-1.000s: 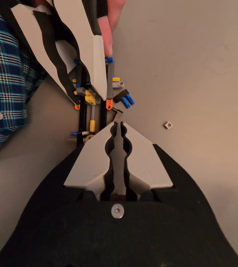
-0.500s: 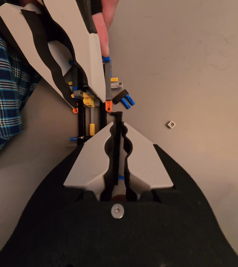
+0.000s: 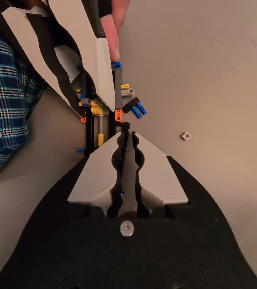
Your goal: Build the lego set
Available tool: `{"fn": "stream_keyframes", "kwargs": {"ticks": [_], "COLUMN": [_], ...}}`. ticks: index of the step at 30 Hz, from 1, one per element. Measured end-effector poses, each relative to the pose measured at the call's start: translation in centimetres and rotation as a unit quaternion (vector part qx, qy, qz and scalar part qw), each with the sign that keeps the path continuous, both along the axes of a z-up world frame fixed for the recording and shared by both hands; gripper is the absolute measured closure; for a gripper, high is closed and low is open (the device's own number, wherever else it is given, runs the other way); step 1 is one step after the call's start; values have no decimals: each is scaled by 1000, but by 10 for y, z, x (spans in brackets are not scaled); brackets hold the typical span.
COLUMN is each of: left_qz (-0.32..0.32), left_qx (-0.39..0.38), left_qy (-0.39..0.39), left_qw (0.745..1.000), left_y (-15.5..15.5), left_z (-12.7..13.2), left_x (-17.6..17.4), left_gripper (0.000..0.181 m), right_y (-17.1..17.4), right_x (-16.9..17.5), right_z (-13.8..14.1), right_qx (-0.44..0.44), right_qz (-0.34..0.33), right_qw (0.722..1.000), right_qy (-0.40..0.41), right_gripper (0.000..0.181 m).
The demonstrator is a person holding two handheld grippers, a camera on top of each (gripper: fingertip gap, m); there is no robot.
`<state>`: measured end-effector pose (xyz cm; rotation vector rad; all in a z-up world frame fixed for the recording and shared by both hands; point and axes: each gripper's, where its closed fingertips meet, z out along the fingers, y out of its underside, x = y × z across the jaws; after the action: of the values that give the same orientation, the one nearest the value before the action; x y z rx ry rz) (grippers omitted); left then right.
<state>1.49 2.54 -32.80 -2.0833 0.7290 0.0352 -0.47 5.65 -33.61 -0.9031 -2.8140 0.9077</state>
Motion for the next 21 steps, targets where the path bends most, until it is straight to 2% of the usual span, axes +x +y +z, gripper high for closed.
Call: {"fn": "stream_keyframes", "kwargs": {"ticks": [4,10,17,21], "left_qz": [0,1,1,1], "left_qx": [1,2,2,2], "left_qy": [1,1,2,1], "left_qw": [1000,1000,1000,1000], "left_y": [1,2,3,4], "left_z": [0,0,0,-1], "left_x": [0,0,0,0], "left_gripper": [142,142,142,142], "right_y": [-2,-4,-3,-4], "right_x": [1,0,2,2], "right_z": [0,-1,-5,-6], "right_qx": [5,9,4,19], "right_qz": [-15,-16,-22,-10], "right_qw": [1000,1000,1000,1000], "right_qy": [-5,4,-15,3], "right_gripper": [170,177,172,176]}}
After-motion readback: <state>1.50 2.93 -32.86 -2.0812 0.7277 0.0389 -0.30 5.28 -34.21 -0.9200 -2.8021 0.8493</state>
